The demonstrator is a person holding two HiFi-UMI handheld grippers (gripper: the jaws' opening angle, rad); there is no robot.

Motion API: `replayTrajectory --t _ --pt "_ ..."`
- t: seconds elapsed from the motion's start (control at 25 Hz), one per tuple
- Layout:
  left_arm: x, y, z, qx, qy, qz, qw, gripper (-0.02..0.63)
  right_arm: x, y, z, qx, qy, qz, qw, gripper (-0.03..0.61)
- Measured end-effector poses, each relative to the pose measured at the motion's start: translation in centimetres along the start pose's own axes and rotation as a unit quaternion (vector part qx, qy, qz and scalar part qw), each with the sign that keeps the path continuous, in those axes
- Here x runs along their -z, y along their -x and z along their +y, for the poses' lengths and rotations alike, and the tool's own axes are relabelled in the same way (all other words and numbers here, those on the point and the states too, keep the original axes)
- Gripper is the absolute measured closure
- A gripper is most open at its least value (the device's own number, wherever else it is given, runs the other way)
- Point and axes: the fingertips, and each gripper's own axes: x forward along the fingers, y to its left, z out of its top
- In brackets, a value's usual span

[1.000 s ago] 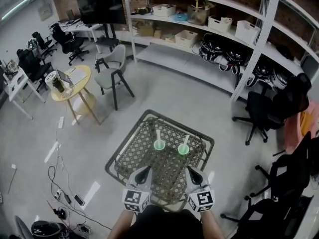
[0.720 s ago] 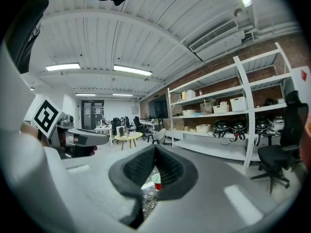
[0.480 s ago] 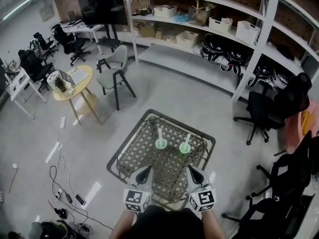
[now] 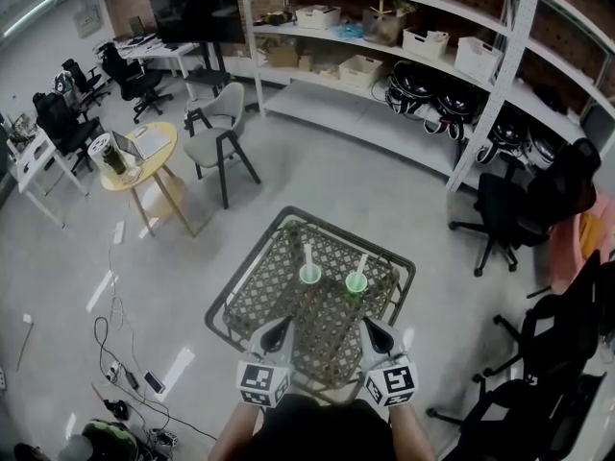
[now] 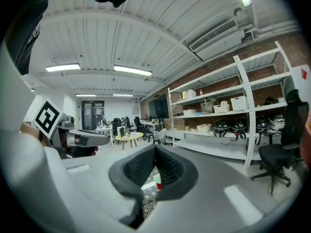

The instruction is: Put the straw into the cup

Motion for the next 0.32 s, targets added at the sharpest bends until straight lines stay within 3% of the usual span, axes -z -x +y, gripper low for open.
replayTrajectory --t 0.32 --pt "0.26 -0.29 -0.32 0.006 -0.002 0.004 1.0 0.607 0.1 -0.13 -0.11 -0.001 0.001 0.003 1.0 0.575"
